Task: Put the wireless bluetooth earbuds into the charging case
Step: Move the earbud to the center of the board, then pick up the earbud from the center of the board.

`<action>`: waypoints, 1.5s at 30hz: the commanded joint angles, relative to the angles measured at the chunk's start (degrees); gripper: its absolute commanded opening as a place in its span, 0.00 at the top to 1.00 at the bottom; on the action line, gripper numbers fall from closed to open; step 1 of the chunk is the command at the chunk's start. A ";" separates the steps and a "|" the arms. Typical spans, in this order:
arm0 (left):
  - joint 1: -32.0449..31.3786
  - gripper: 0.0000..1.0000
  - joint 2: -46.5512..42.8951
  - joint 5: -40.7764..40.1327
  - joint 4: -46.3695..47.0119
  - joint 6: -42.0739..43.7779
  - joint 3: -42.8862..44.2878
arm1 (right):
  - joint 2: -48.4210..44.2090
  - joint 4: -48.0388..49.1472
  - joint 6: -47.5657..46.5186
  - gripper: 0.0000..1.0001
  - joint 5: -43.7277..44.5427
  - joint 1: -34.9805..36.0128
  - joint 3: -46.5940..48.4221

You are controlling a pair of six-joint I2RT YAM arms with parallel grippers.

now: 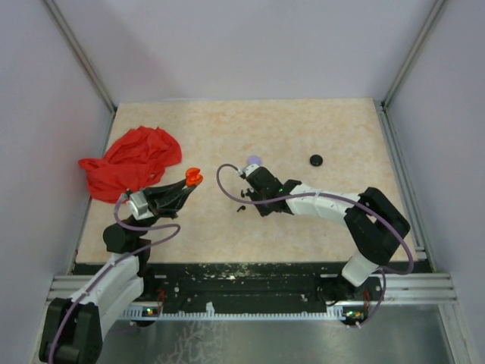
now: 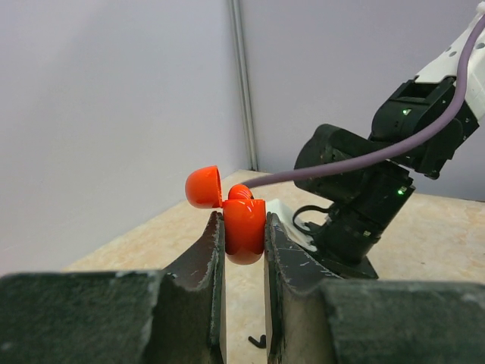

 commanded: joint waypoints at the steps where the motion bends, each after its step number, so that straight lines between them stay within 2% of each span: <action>1: 0.39 1.00 0.07 1.05 1.94 -1.14 1.54 | -5.17 -4.77 4.87 0.94 1.11 -0.50 -3.09; 11: 0.39 1.00 0.27 1.27 2.27 -1.43 1.68 | -3.47 -9.76 8.91 0.91 -2.70 -0.48 -4.85; 19: 0.39 1.00 0.19 1.45 2.27 -1.50 1.64 | -0.76 -10.87 8.08 0.75 -3.14 -0.67 -2.84; 26: 0.39 1.00 0.03 1.54 2.27 -1.48 1.63 | 2.24 -11.18 7.49 0.66 -3.20 -0.77 -0.44; 37: 0.39 1.00 0.16 1.63 2.32 -1.55 1.68 | 4.52 -12.37 7.29 0.66 -2.82 -0.94 1.53; 45: 0.39 1.00 0.40 1.71 2.38 -1.62 1.67 | 4.62 -13.73 7.69 0.71 -2.14 -0.95 1.37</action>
